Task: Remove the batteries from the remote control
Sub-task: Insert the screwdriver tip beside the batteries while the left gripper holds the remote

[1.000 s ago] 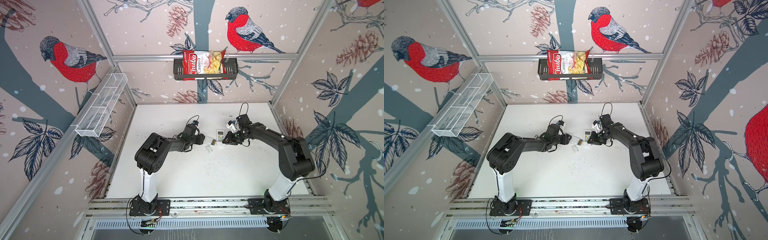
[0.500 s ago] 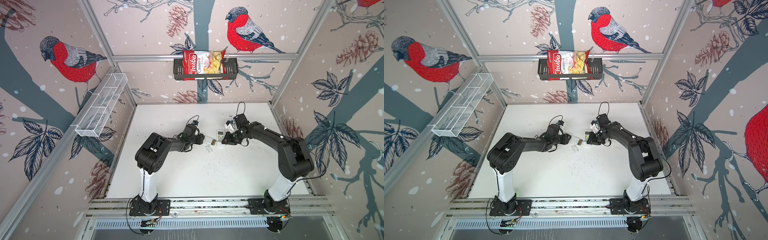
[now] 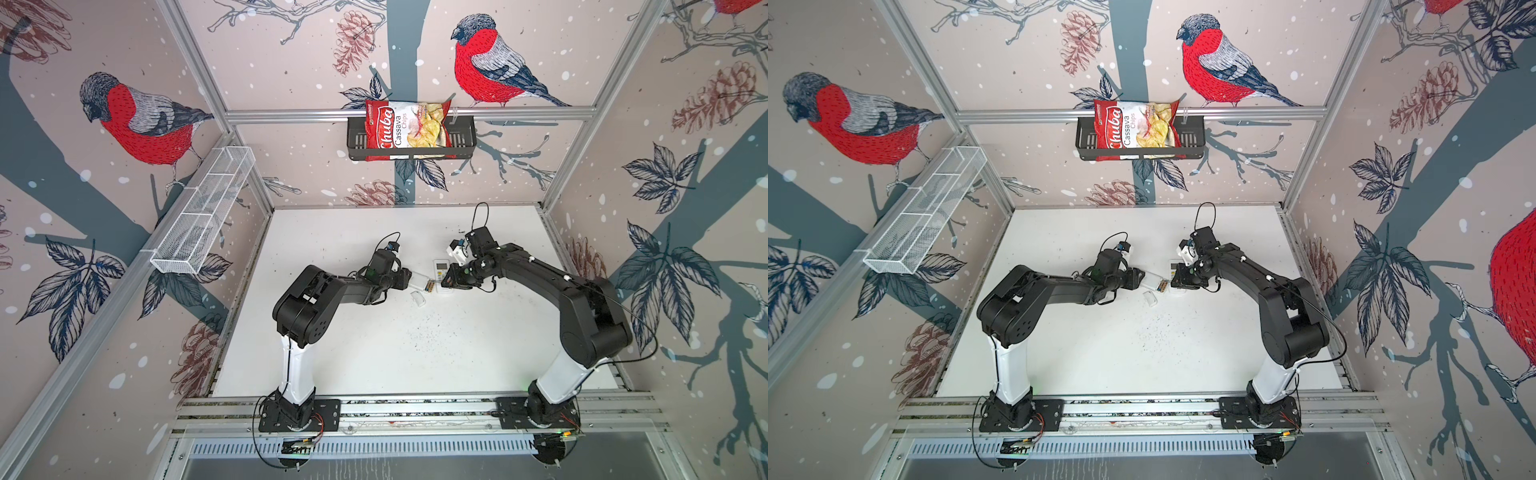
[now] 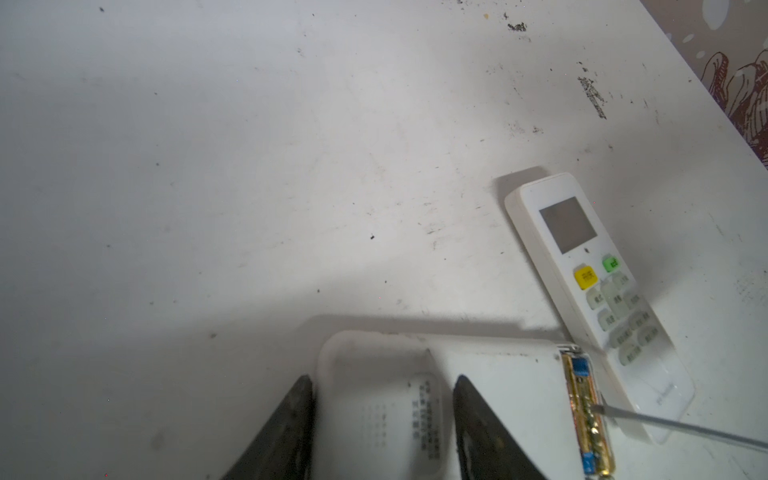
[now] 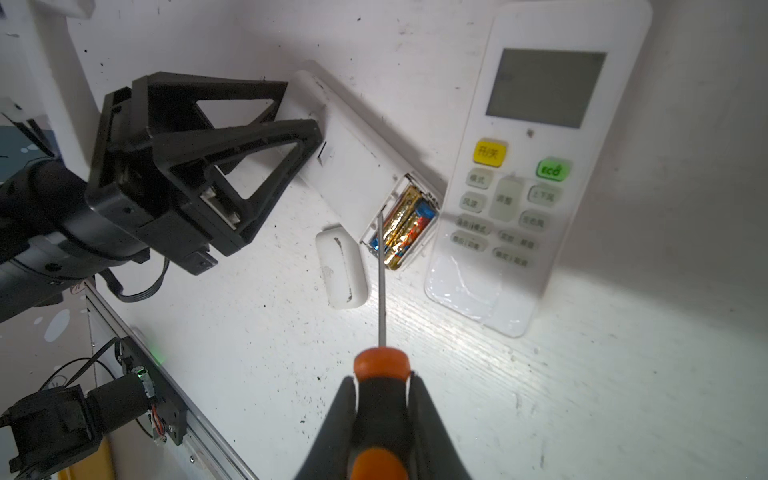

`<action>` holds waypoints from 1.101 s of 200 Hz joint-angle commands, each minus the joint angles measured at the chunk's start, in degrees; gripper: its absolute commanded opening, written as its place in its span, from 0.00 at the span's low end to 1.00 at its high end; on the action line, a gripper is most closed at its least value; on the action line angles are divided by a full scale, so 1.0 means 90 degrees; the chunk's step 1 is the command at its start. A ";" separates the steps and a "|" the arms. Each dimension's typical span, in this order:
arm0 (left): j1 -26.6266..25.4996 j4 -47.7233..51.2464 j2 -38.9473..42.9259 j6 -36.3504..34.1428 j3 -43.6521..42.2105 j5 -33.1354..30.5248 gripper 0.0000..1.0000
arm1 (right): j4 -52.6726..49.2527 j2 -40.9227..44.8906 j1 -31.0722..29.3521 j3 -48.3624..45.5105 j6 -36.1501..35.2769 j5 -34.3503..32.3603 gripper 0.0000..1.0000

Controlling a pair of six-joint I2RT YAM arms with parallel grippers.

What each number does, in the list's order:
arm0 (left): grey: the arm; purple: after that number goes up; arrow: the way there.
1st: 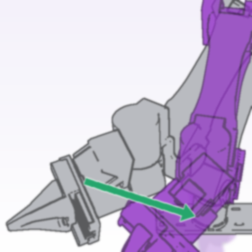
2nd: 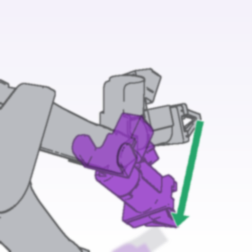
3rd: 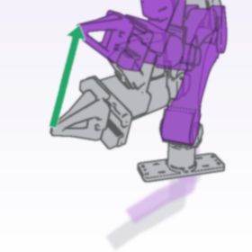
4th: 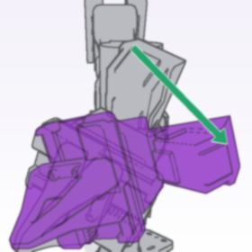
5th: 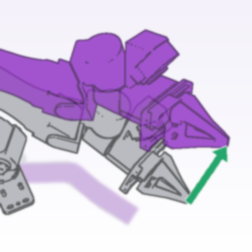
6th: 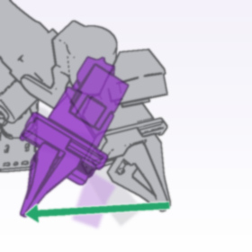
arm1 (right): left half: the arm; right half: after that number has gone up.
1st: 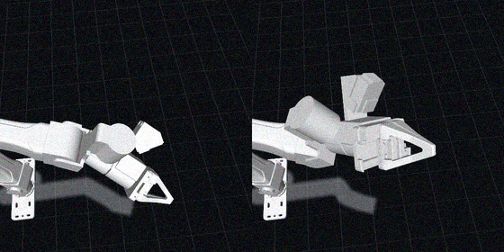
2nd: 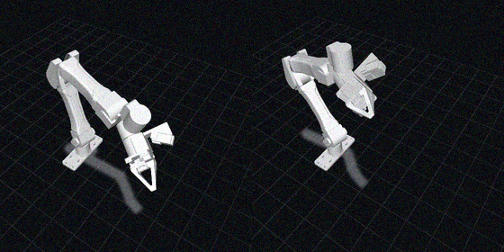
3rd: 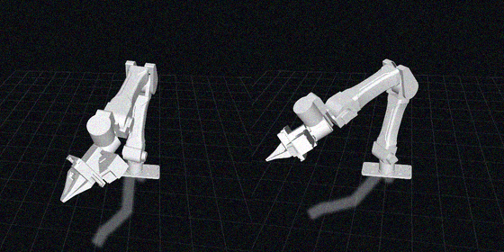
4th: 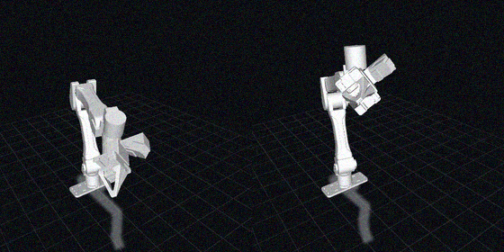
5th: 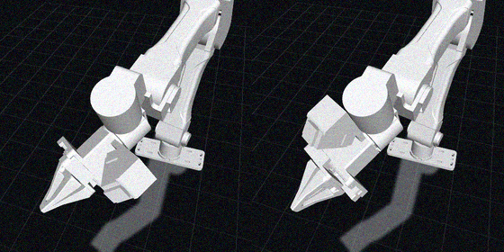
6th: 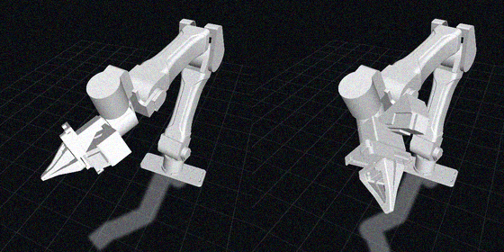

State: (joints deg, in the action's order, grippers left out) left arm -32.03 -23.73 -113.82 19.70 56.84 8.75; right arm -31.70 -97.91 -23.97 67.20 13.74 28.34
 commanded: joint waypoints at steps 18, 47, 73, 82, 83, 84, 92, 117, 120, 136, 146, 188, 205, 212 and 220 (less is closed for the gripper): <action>-0.0030 0.0385 -0.0078 0.0106 -0.0003 0.0194 0.53 | -0.0007 0.0036 0.0020 -0.0055 0.0004 -0.0013 0.00; -0.0034 0.0395 -0.0107 0.0096 0.0003 0.0180 0.53 | 0.0002 0.0074 0.0050 -0.0149 -0.0013 -0.0043 0.00; -0.0037 0.0377 -0.0117 0.0121 -0.0002 0.0209 0.53 | 0.0055 0.0190 0.0074 -0.0293 0.0003 -0.0070 0.00; -0.0039 0.0375 -0.0117 0.0116 -0.0004 0.0209 0.53 | 0.0061 0.0236 0.0069 -0.0331 0.0016 -0.0080 0.00; -0.0042 0.0378 -0.0117 0.0116 -0.0005 0.0209 0.53 | 0.0063 0.0235 0.0067 -0.0334 0.0016 -0.0081 0.00; -0.0043 0.0379 -0.0122 0.0116 -0.0006 0.0209 0.53 | 0.0069 0.0240 0.0071 -0.0336 0.0016 -0.0082 0.00; -0.0041 0.0375 -0.0117 0.0111 0.0003 0.0204 0.53 | 0.0074 0.0271 0.0075 -0.0364 0.0004 -0.0082 0.00; -0.0044 0.0389 -0.0145 0.0106 0.0003 0.0194 0.53 | 0.0090 0.0321 0.0080 -0.0452 0.0015 -0.0075 0.00; -0.0043 0.0390 -0.0146 0.0106 0.0003 0.0195 0.53 | 0.0093 0.0319 0.0081 -0.0464 0.0007 -0.0080 0.00; -0.0039 0.0389 -0.0165 0.0115 0.0003 0.0207 0.53 | 0.0091 0.0321 0.0076 -0.0506 0.0005 -0.0135 0.00; -0.0038 0.0391 -0.0166 0.0107 0.0002 0.0206 0.53 | 0.0107 0.0337 0.0084 -0.0531 0.0006 -0.0129 0.00; -0.0049 0.0361 -0.0195 0.0120 0.0002 0.0218 0.52 | 0.0270 0.0283 0.0124 -0.0577 0.0054 -0.0063 0.00; -0.0053 0.0382 -0.0187 0.0103 0.0000 0.0209 0.52 | 0.0286 0.0215 0.0124 -0.0572 0.0050 -0.0070 0.00; -0.0054 0.0394 -0.0185 0.0096 0.0003 0.0200 0.52 | 0.0293 0.0203 0.0135 -0.0582 0.0056 -0.0070 0.00; -0.0054 0.0398 -0.0185 0.0095 0.0000 0.0192 0.52 | 0.0294 0.0206 0.0140 -0.0591 0.0061 -0.0077 0.00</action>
State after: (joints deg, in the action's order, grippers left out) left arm -32.14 -26.02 -114.96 19.70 56.99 9.02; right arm -29.34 -95.74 -22.83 62.11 13.74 27.83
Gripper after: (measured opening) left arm 0.521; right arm 0.223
